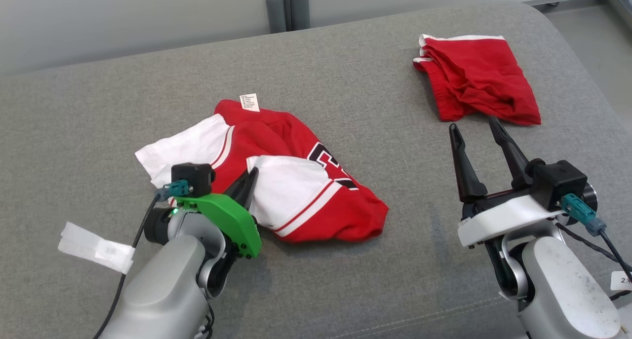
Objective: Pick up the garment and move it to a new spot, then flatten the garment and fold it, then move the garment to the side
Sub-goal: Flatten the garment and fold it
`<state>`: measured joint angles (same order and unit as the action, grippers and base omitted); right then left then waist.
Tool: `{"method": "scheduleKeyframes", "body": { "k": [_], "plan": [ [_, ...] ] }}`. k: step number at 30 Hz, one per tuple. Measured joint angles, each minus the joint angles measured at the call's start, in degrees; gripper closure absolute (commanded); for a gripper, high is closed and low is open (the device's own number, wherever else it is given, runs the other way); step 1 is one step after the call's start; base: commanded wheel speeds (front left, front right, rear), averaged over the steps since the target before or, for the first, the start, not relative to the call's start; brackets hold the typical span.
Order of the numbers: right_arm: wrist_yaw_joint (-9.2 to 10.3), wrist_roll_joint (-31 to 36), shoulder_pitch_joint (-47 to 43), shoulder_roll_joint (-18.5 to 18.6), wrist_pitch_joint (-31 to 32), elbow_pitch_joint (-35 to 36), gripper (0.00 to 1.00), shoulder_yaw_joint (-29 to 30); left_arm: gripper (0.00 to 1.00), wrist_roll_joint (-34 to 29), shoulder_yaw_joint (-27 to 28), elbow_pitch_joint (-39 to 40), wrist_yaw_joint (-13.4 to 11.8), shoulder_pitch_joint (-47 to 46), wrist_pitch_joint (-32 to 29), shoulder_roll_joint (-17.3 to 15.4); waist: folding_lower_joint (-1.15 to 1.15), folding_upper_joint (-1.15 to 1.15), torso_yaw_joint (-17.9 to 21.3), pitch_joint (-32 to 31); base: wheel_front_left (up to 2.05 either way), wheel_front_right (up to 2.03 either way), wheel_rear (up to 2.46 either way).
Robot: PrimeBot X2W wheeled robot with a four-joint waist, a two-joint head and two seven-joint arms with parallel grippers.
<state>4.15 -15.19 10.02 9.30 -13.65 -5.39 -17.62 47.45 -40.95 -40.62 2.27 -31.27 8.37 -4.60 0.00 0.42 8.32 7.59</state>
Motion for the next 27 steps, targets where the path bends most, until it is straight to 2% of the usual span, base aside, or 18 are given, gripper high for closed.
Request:
{"method": "scheduleKeyframes", "body": {
  "k": [8,12,17,21,24,27],
  "plan": [
    [0.51,-0.01,-0.10,0.23,-0.01,-0.40,0.00,1.15,1.00,-2.41,1.09,4.65,0.63,-4.05,4.89,-0.48,0.00,0.00,-1.52,-1.09,0.00,0.00,0.00],
    [0.52,-0.08,-0.47,0.27,-0.13,-0.54,0.00,1.86,1.00,-3.91,3.89,9.05,0.63,-5.98,6.06,-3.52,0.00,0.00,-2.82,-1.79,0.00,0.00,0.00],
    [0.56,-0.36,-1.51,0.19,-0.20,-0.82,0.00,2.00,1.00,-5.82,9.10,16.05,-1.37,-7.67,6.38,-8.70,0.00,0.00,-4.59,-2.87,0.00,0.00,0.00],
    [0.56,-0.94,-2.72,0.15,-0.21,-0.94,0.00,2.05,1.00,-6.04,13.51,20.50,-4.69,-6.71,6.38,-12.37,0.00,0.00,-6.09,-3.64,0.00,0.00,0.00],
    [0.56,-1.04,-3.54,0.12,-0.21,-1.04,0.00,1.87,1.00,-6.01,17.78,23.27,-7.28,-2.94,6.38,-14.78,0.00,0.00,-7.20,-4.06,0.00,0.00,0.00],
    [0.51,-1.09,-3.59,0.01,-0.21,-1.46,0.00,1.36,1.00,-5.84,21.17,24.95,-7.92,2.11,6.37,-16.51,0.00,0.00,-8.21,-4.34,0.00,0.00,0.00]
  ]
}}
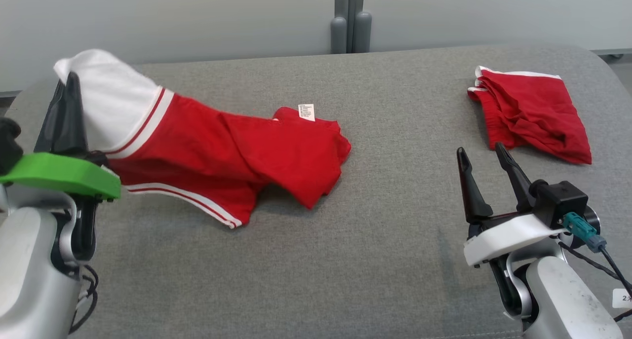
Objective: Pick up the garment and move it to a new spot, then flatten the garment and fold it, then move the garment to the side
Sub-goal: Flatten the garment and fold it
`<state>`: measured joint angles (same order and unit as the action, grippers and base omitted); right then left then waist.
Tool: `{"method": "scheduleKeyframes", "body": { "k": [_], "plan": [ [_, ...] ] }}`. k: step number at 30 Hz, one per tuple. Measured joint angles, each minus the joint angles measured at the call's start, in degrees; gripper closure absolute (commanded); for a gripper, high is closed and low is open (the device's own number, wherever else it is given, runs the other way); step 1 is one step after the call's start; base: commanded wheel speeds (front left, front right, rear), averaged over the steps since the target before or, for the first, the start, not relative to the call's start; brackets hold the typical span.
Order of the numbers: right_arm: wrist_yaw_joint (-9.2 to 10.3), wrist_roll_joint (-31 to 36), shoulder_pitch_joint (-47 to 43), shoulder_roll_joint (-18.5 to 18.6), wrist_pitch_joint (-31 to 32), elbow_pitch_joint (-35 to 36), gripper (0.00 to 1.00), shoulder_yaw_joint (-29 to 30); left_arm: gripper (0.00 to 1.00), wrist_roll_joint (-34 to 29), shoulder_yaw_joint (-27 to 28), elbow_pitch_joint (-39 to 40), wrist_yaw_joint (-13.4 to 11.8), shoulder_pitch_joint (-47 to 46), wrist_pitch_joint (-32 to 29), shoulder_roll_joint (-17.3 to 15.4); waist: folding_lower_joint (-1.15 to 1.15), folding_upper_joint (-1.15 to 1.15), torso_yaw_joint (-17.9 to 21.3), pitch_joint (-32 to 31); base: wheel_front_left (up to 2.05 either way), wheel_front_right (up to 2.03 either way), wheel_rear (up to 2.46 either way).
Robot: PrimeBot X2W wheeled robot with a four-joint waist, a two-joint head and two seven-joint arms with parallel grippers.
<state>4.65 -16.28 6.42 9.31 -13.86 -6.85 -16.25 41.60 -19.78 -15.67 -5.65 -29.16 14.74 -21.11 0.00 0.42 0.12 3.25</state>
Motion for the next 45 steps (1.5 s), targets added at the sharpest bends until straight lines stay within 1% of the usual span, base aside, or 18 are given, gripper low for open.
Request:
{"method": "scheduleKeyframes", "body": {
  "k": [1,2,6,9,12,14,16,17,21,25,31,34,37,45],
  "plan": [
    [0.00,0.00,-0.13,-0.03,0.00,-0.27,0.00,-0.26,1.00,0.02,1.66,1.10,-0.31,3.19,-0.01,-0.32,0.00,0.00,-0.61,-0.14,0.00,0.00,0.00],
    [-0.01,0.00,-0.16,-0.03,0.00,-0.44,0.00,-0.30,1.00,0.03,2.52,1.90,-0.43,4.48,-0.03,-0.32,0.00,0.00,-0.91,-0.19,0.00,0.00,0.00],
    [-0.08,-0.01,-0.70,0.01,0.00,-1.09,0.00,-0.57,1.00,-0.03,5.45,5.80,-0.47,7.10,-0.07,-0.33,0.00,0.00,-2.06,-0.53,0.00,0.00,0.00],
    [-0.66,-0.01,-0.81,-0.29,0.02,-1.46,0.00,-1.76,1.00,-0.73,7.79,8.92,-0.49,8.72,-0.05,-1.19,0.00,0.00,-2.57,-1.04,0.00,0.00,0.00],
    [-1.80,-0.01,-0.80,-0.31,0.26,-1.89,0.00,-2.97,1.00,-1.03,8.70,9.66,-1.00,11.73,-0.05,-2.35,0.00,0.00,-2.77,-1.26,0.00,0.00,0.00],
    [-2.21,-0.01,-0.80,-0.14,0.45,-2.41,0.00,-3.20,1.00,-1.03,7.72,9.54,-1.00,14.52,-0.05,-2.22,0.00,0.00,-2.96,-1.24,0.00,0.00,0.00],
    [-3.07,-0.01,-0.65,0.24,1.40,-2.92,0.00,-3.72,1.00,-0.55,7.03,9.28,-1.00,17.20,-0.05,-1.48,0.00,0.00,-3.28,-1.09,0.00,0.00,0.00],
    [-3.72,-0.02,-0.43,0.30,1.70,-3.32,0.00,-4.23,1.00,-0.36,7.02,9.11,-1.00,18.34,-0.05,-1.19,0.00,0.00,-3.45,-0.98,0.00,0.00,0.00],
    [-7.34,0.05,2.47,1.23,4.56,-5.64,0.00,-7.59,1.00,-0.02,8.28,8.72,-1.19,21.06,-0.05,-0.77,0.00,0.00,-4.17,-0.17,0.00,0.00,0.00],
    [-9.40,0.46,7.07,2.13,6.93,-8.15,0.00,-8.62,1.00,-0.13,8.32,9.16,-1.19,22.03,-0.05,0.42,0.00,0.00,-5.15,1.06,0.00,0.00,0.00],
    [-10.61,-0.74,12.23,2.23,10.34,-13.11,0.00,-8.80,1.00,-1.20,4.54,11.05,-1.19,22.13,-0.05,3.02,0.00,0.00,-7.69,3.10,0.00,0.00,0.00],
    [-10.81,-1.12,13.85,2.91,11.56,-15.58,0.00,-9.09,1.00,-1.75,2.71,11.95,-1.19,22.12,-0.07,4.30,0.00,0.00,-9.30,4.22,0.00,0.00,0.00],
    [-11.18,-1.22,16.19,3.67,12.45,-17.42,0.00,-9.53,1.00,-2.53,1.93,12.68,-1.19,22.09,-0.08,4.77,0.00,0.00,-10.94,5.50,0.00,0.00,0.00],
    [-11.72,-2.29,21.40,4.23,14.13,-21.28,0.00,-11.90,1.00,-3.13,1.12,12.92,-1.20,21.86,-0.08,5.94,0.00,0.00,-14.43,9.67,0.00,0.00,0.00]
  ]
}}
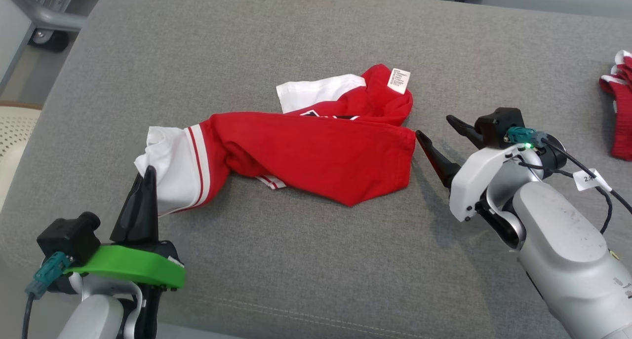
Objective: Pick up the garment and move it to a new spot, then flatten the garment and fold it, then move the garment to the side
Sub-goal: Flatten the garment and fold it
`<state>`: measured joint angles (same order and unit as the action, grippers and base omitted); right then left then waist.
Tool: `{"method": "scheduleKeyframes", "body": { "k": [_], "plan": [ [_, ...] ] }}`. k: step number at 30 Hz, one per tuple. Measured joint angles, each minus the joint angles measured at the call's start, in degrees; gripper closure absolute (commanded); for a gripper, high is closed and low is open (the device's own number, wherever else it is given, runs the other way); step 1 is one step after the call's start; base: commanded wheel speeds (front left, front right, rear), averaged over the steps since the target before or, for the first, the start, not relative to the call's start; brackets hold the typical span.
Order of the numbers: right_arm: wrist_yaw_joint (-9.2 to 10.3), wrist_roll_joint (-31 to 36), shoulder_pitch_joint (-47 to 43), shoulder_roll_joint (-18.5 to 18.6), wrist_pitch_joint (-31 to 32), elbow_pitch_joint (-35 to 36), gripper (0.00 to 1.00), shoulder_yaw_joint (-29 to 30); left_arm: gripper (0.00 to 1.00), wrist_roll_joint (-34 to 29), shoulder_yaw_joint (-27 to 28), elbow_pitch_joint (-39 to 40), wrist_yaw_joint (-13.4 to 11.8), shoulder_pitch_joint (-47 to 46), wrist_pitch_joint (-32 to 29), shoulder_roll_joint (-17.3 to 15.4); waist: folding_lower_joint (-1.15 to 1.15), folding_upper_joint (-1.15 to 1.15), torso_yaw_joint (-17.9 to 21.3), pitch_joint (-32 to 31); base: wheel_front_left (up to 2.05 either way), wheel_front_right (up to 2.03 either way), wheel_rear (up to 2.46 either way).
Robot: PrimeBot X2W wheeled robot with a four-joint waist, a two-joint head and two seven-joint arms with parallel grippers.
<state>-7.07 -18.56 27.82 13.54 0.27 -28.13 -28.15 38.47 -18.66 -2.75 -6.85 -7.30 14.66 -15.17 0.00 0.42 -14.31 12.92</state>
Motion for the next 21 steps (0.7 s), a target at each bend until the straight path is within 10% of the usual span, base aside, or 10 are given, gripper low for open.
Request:
{"method": "scheduleKeyframes", "body": {
  "k": [15,21],
  "plan": [
    [0.00,-5.41,4.61,1.57,0.21,-3.32,0.00,-9.66,1.00,-0.70,0.05,-0.24,0.00,-2.02,0.00,1.49,0.00,0.00,-2.22,4.54,0.00,0.00,0.00],
    [0.00,-6.88,6.44,3.04,-1.64,-3.80,0.49,-11.46,1.00,-0.92,0.13,-0.53,0.00,-2.10,0.00,1.52,0.00,0.00,-2.12,4.78,0.00,0.00,0.00]
  ]
}}
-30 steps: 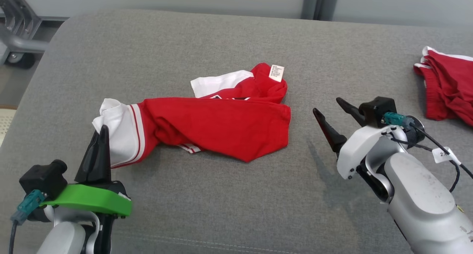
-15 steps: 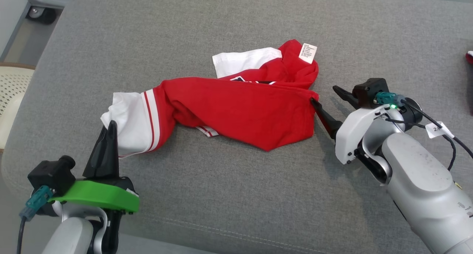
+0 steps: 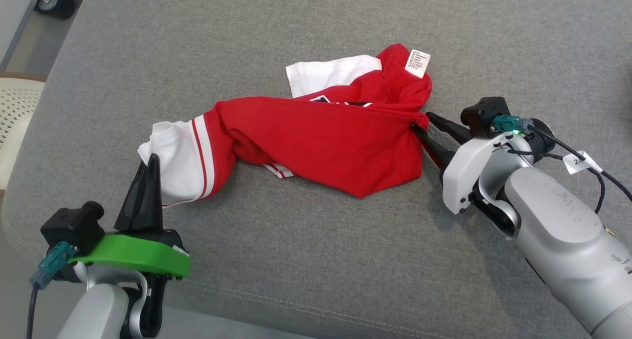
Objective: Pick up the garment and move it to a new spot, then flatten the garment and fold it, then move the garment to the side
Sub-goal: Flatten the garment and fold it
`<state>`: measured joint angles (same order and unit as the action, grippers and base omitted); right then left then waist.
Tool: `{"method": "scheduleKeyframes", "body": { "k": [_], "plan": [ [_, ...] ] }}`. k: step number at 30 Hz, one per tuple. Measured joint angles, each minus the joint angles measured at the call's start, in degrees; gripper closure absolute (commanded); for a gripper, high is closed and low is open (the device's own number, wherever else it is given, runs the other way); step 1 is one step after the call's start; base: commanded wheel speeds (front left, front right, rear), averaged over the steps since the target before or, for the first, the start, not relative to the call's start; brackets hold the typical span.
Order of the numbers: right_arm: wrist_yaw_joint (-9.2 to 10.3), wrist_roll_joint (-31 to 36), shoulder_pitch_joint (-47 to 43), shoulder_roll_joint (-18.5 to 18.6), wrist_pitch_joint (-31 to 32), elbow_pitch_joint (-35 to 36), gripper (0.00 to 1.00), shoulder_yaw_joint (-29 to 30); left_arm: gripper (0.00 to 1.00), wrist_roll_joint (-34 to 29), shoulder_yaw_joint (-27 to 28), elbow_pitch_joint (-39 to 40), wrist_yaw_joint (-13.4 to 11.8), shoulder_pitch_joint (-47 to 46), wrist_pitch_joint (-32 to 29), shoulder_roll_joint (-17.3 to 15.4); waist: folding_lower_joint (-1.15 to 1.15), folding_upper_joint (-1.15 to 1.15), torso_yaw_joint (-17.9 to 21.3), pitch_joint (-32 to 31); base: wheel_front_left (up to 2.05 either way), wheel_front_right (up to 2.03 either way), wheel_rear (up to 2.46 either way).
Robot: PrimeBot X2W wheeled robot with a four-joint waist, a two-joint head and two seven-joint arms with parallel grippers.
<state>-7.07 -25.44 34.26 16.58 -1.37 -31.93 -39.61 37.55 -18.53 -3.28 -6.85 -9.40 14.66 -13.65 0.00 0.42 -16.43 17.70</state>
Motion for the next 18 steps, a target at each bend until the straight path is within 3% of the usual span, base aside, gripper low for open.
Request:
{"method": "scheduleKeyframes", "body": {
  "k": [3,7,9,10,18],
  "plan": [
    [0.00,-0.56,0.77,0.01,-0.48,-0.10,0.61,-0.59,1.00,-0.01,0.04,-0.03,0.00,-0.01,0.01,0.01,0.00,0.00,0.07,0.08,0.00,0.00,0.00],
    [0.00,-2.55,1.56,0.21,-0.86,-0.65,0.67,-2.57,1.00,-0.10,0.11,-0.10,0.00,-0.04,0.01,0.02,0.00,0.00,0.18,0.26,0.00,0.00,0.00],
    [0.00,-2.93,1.85,0.51,-1.19,-0.81,0.85,-3.53,1.00,-0.11,0.18,-0.16,0.00,-0.07,0.01,0.03,0.00,0.00,0.22,0.35,0.00,0.00,0.00],
    [0.00,-3.15,1.96,0.71,-1.35,-0.85,1.00,-4.09,1.00,-0.13,0.24,-0.23,0.00,-0.09,0.00,0.03,0.00,0.00,0.25,0.39,0.00,0.00,0.00],
    [-0.05,-4.99,3.27,1.68,-5.16,-0.67,1.00,-7.51,1.00,-0.59,2.03,-0.86,-0.07,-0.17,0.01,0.08,0.00,0.00,1.06,0.06,0.00,0.00,0.00]
  ]
}}
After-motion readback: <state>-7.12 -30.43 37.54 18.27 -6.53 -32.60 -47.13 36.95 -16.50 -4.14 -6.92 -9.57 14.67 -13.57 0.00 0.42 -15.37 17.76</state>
